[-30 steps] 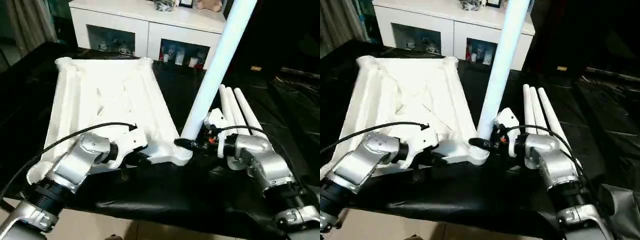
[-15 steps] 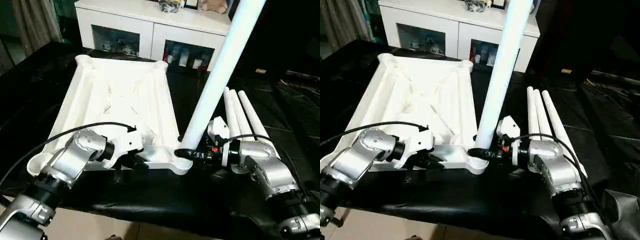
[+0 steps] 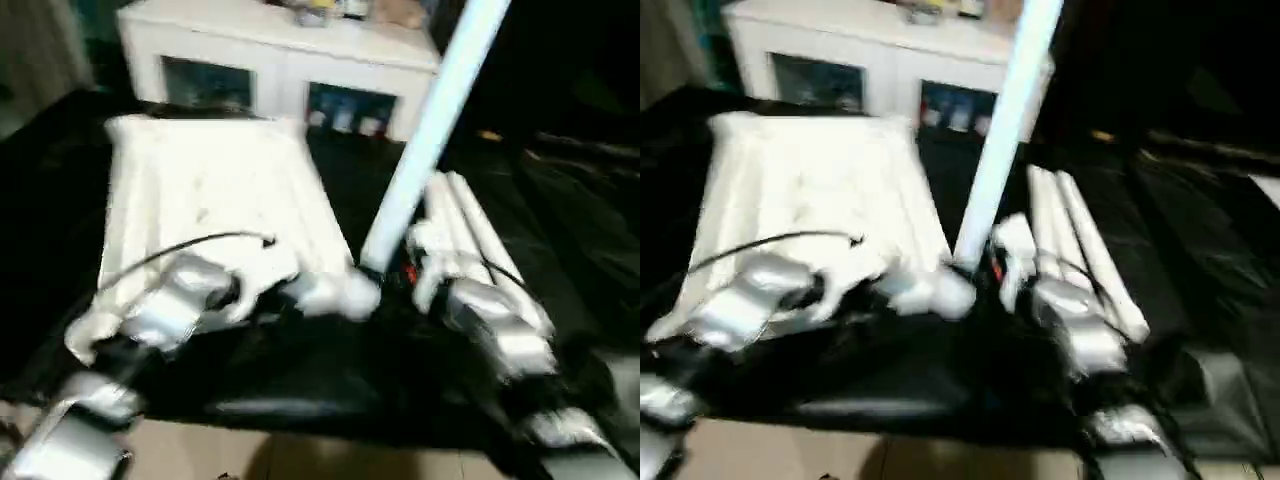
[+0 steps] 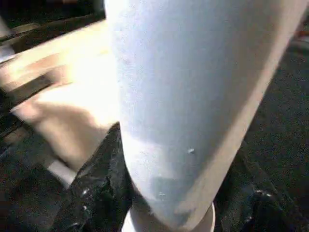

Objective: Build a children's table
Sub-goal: Insert table leg to table base

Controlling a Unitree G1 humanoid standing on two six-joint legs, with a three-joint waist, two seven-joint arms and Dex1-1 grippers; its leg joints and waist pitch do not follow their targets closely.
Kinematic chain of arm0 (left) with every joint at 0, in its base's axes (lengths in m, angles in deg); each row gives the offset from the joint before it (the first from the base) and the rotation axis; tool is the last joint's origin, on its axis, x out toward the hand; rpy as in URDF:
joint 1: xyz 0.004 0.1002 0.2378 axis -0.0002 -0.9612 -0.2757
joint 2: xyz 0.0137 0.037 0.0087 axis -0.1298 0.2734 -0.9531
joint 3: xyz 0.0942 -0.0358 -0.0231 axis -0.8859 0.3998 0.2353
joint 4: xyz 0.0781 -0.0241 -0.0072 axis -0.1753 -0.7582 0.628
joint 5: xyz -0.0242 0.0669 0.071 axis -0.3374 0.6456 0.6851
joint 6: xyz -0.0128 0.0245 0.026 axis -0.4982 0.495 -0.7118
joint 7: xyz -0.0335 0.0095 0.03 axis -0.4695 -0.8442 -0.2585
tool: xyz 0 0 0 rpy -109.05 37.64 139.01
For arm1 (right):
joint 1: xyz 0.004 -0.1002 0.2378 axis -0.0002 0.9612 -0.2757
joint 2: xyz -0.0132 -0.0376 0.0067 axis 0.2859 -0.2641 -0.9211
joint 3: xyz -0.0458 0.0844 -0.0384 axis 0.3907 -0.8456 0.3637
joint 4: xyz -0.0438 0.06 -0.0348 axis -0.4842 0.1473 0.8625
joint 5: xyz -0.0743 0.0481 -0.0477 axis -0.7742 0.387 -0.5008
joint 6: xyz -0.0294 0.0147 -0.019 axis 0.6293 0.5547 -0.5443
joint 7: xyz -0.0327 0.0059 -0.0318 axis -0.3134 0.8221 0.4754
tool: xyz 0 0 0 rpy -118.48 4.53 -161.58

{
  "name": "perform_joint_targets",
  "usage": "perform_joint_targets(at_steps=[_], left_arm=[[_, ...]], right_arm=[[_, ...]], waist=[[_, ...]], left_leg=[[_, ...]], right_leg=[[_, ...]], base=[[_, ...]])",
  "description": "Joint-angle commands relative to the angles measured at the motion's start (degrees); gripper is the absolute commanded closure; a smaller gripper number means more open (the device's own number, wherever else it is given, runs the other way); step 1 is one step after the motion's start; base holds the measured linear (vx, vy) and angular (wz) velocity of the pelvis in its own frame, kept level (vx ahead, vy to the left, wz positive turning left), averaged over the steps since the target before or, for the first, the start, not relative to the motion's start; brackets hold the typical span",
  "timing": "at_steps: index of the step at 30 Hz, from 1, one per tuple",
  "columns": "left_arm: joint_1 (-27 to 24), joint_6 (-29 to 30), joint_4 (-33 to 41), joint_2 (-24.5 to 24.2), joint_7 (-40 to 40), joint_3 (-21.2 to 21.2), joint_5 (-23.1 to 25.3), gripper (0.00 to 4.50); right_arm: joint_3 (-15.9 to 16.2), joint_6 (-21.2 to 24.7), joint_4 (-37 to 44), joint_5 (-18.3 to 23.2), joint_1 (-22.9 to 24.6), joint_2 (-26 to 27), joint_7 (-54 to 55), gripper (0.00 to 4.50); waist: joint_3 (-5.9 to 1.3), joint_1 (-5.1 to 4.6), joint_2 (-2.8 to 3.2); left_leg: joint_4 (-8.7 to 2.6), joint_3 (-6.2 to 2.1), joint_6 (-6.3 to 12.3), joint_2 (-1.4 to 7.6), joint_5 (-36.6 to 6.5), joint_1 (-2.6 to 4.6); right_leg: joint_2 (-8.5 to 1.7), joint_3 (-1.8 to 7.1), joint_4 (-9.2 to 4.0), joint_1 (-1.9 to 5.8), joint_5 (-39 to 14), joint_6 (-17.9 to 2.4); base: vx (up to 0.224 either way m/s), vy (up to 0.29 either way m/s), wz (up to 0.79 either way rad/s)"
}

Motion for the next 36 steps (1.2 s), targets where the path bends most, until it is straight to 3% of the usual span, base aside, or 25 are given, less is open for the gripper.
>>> perform_joint_targets(at_steps=[1, 2, 3, 4, 5, 6, 7, 8, 9, 10, 11, 12, 13, 14, 15, 16, 17, 18, 20, 22, 24, 29, 30, 34, 36], left_arm=[[1.80, 1.95, 0.81, 2.00, 1.95, 0.91, -0.49, 4.50], [2.23, 3.28, 0.11, 3.01, 3.62, 0.93, 0.15, 4.50], [2.34, 3.63, -0.07, 3.29, 4.06, 0.99, 0.24, 4.50], [3.34, 6.18, -1.63, 5.74, 7.69, 1.53, 0.89, 4.50], [3.70, 6.71, -2.26, 6.63, 8.81, 1.82, 1.08, 4.50], [3.83, 7.07, -2.36, 7.33, 9.59, 1.87, 1.24, 4.50], [4.07, 7.74, -2.55, 8.63, 11.07, 1.96, 1.53, 4.50], [4.32, 8.55, -2.70, 10.01, 12.69, 2.01, 1.84, 4.50], [4.32, 9.59, -2.36, 11.75, 14.90, 2.03, 2.29, 4.50], [4.18, 10.69, -1.81, 13.26, 17.14, 2.02, 2.77, 4.50], [4.06, 11.08, -1.51, 13.60, 17.88, 2.00, 2.94, 4.50], [4.04, 11.14, -1.46, 13.64, 17.98, 1.99, 2.97, 4.50], [4.01, 11.28, -1.42, 13.76, 18.48, 2.05, 3.07, 4.50], [4.02, 11.25, -1.50, 13.76, 18.61, 2.10, 3.06, 4.50], [4.04, 11.14, -1.76, 13.79, 19.07, 2.25, 3.03, 4.50], [4.23, 10.45, -2.49, 13.45, 19.47, 2.36, 3.22, 4.50], [4.33, 9.92, -2.97, 13.12, 19.68, 2.44, 3.36, 4.50], [4.33, 9.92, -2.97, 13.12, 19.68, 2.44, 3.36, 4.50], [4.50, 9.59, -3.55, 12.81, 19.81, 2.71, 3.54, 4.50], [4.73, 9.41, -4.15, 12.28, 19.85, 3.23, 3.74, 4.50], [4.74, 9.03, -4.39, 11.87, 19.78, 3.49, 3.79, 4.50], [4.76, 7.81, -4.76, 11.29, 19.51, 3.93, 3.51, 4.50], [4.76, 7.81, -4.76, 11.29, 19.51, 3.93, 3.51, 4.50], [4.95, 3.63, -5.51, 10.05, 17.62, 4.48, 2.68, 4.50], [4.73, 2.26, -5.21, 9.03, 15.96, 4.27, 2.41, 4.50]], right_arm=[[0.46, 3.09, -9.46, -3.78, 2.40, 0.49, 7.19, 2.64], [-0.46, 2.50, -11.89, -3.93, 1.00, 1.54, 11.34, 2.64], [-0.68, 2.41, -12.41, -3.91, 0.69, 1.76, 12.26, 2.64], [-2.60, 1.71, -16.75, -3.54, -1.99, 3.68, 20.04, 2.64], [-3.27, 1.27, -18.38, -3.36, -2.95, 4.32, 22.46, 2.64], [-3.69, 1.25, -19.29, -3.04, -3.58, 4.84, 23.76, 2.64], [-4.47, 1.22, -20.99, -2.45, -4.77, 5.84, 26.20, 2.64], [-5.49, 1.05, -22.96, -2.04, -6.10, 6.99, 28.72, 2.64], [-6.29, 1.12, -24.87, -1.69, -7.66, 8.39, 31.33, 2.64], [-6.51, 0.89, -26.50, -2.22, -9.15, 9.57, 33.89, 2.64], [-6.15, 0.56, -26.94, -2.97, -9.61, 9.81, 34.80, 2.64], [-6.10, 0.51, -27.00, -3.08, -9.68, 9.84, 34.94, 2.64], [-5.89, 0.23, -27.13, -3.43, -9.95, 9.96, 35.06, 2.64], [-5.84, 0.11, -27.25, -3.52, -10.09, 10.04, 35.13, 2.64], [-5.66, -0.30, -27.65, -3.82, -10.56, 10.33, 35.39, 2.64], [-5.56, -0.38, -28.01, -3.90, -11.01, 10.67, 35.37, 2.64], [-5.47, -0.42, -28.25, -3.96, -11.30, 10.95, 35.40, 2.64], [-5.47, -0.42, -28.25, -3.96, -11.30, 10.95, 35.40, 2.64], [-5.45, -0.85, -29.06, -4.12, -11.75, 11.21, 35.71, 2.64], [-6.01, -1.65, -30.83, -4.48, -12.56, 11.53, 36.35, 2.64], [-6.28, -2.70, -32.10, -5.10, -13.34, 11.71, 36.49, 2.64], [-6.21, -4.59, -32.57, -5.61, -14.12, 11.91, 35.30, 2.64], [-6.21, -4.59, -32.57, -5.61, -14.12, 11.91, 35.30, 2.29], [-6.70, -6.75, -31.07, -4.58, -15.08, 12.15, 29.87, 1.90], [-6.84, -7.46, -29.82, -4.30, -15.65, 11.65, 27.47, 1.76]], waist=[[-0.94, -0.04, 2.05], [-0.89, 0.35, 2.27], [-1.14, 1.67, 2.36], [-1.23, 4.09, 1.93], [-2.01, 2.25, -2.98], [-1.47, 2.48, -1.72], [-1.34, 3.19, -1.22], [-1.89, 4.02, 0.59], [-2.59, 4.13, 1.47], [-2.07, 1.99, 1.05], [-1.50, 2.11, 1.44], [-0.63, 1.76, 1.30], [-0.70, 1.35, 1.00], [-0.63, 1.16, 1.14], [-1.14, 1.09, 1.60], [-1.49, 1.02, 1.59], [-1.72, 1.32, 1.47], [-1.38, 1.60, 1.16], [-1.20, 1.73, 0.95], [-1.67, 1.66, 1.14], [-1.92, 1.74, 1.38], [-1.98, 1.64, 1.22], [-1.97, 1.67, 1.19], [-2.47, 1.70, 1.18], [-3.13, 1.87, 0.89]], left_leg=[[-10.64, -2.56, -7.76, 5.74, -51.06, -0.37], [-12.78, -1.88, -7.84, 6.01, -52.48, -1.95], [-14.39, -0.80, -7.87, 6.11, -52.60, -3.62], [-15.29, 2.19, -7.76, 4.88, -48.11, -2.83], [-3.03, -0.16, -5.82, 2.35, -29.28, 3.79], [4.56, -3.83, -1.33, -0.17, -5.28, 2.62], [1.52, -4.90, -3.53, 1.54, -0.07, -4.22], [-2.18, -5.22, -5.02, 3.06, 0.69, -3.59], [-3.27, -4.66, -5.93, 4.17, 1.82, -0.54], [-5.03, -3.56, -6.63, 5.20, -17.34, 1.14], [-5.56, -3.21, -6.62, 4.99, -24.45, 1.33], [-4.91, -2.88, -6.66, 4.29, -36.55, 3.28], [-4.58, -3.55, -6.00, 3.87, -41.17, 4.08], [-4.82, -3.83, -5.85, 4.05, -41.96, 3.86], [-5.66, -4.22, -5.79, 4.60, -42.38, 3.36], [-6.70, -4.37, -5.34, 5.14, -40.75, 2.35], [-7.05, -4.33, -5.01, 5.32, -38.54, 1.85], [-6.93, -3.64, -4.81, 4.94, -35.41, 2.58], [-6.21, -3.23, -4.53, 4.56, -31.56, 2.90], [-6.84, -3.59, -5.10, 5.06, -28.86, 1.52], [-6.77, -3.28, -5.57, 5.16, -27.89, 1.79], [-6.84, -2.74, -5.92, 5.23, -26.77, 1.46], [-6.85, -2.65, -5.84, 5.26, -26.55, 1.45], [-6.69, -2.34, -5.54, 5.37, -25.32, 1.61], [-6.44, -1.99, -4.76, 5.38, -19.93, 1.01]], right_leg=[[-1.27, 0.17, -0.88, 1.84, -24.42, -5.63], [-0.18, -0.27, 2.29, 3.52, -21.31, -5.37], [0.49, 0.11, 6.40, 5.11, -16.10, -5.09], [1.10, 1.62, 7.94, 3.56, -12.80, -4.33], [-5.08, 4.97, -3.57, -3.33, -40.18, -1.81], [-9.26, 8.01, -8.07, -3.13, -55.76, -3.57], [-9.32, 4.93, -3.87, 4.49, -42.84, -5.51], [-6.82, 3.72, -2.21, 4.26, -30.56, -7.15], [-3.70, 2.59, -1.05, 1.60, -17.10, -8.08], [-1.97, 2.76, 0.06, 0.30, -6.23, -11.94], [-2.21, 2.96, -0.75, 0.00, -12.78, -11.81], [-2.52, 2.55, -3.56, -2.08, -29.06, -8.05], [-2.73, 0.99, -5.43, -2.00, -39.57, -3.21], [-2.95, 0.42, -6.02, -1.52, -40.99, -1.95], [-3.09, -0.32, -5.80, 0.05, -37.71, -1.49], [-3.33, 0.03, -4.96, 1.61, -31.56, -2.24], [-3.60, 0.82, -4.33, 2.16, -29.05, -2.73], [-4.15, 1.34, -5.51, 0.78, -29.33, -3.92], [-4.76, 1.34, -6.55, 0.08, -33.67, -4.20], [-4.50, 1.43, -5.46, 1.22, -30.29, -4.29], [-4.33, 1.87, -4.92, 0.66, -26.25, -5.91], [-4.03, 2.17, -4.31, 0.67, -22.26, -7.70], [-4.03, 2.30, -4.26, 0.69, -22.58, -7.73], [-4.10, 2.61, -4.15, 0.74, -21.43, -8.43], [-4.31, 3.02, -3.56, 1.28, -17.32, -9.37]], base=[[-0.074, 0.021, -0.03], [-0.105, -0.020, 0.08], [-0.105, -0.020, 0.08], [-0.035, -0.083, 0.12], [0.009, -0.114, -0.06], [0.009, -0.114, -0.06], [0.056, -0.020, -0.51], [0.028, 0.042, -0.23], [0.028, 0.042, -0.23], [-0.045, -0.024, 0.26], [-0.041, -0.060, 0.18], [-0.041, -0.060, 0.18], [0.000, 0.000, 0.00], [0.000, 0.000, 0.00], [0.000, 0.000, 0.00], [0.000, 0.000, 0.00], [0.000, 0.000, 0.00], [0.000, 0.000, 0.00], [0.000, 0.000, 0.00], [0.000, 0.000, 0.00], [0.000, 0.000, 0.00], [0.000, 0.000, 0.00], [0.000, 0.000, 0.00], [0.000, 0.000, 0.00], [0.000, 0.000, 0.00]])
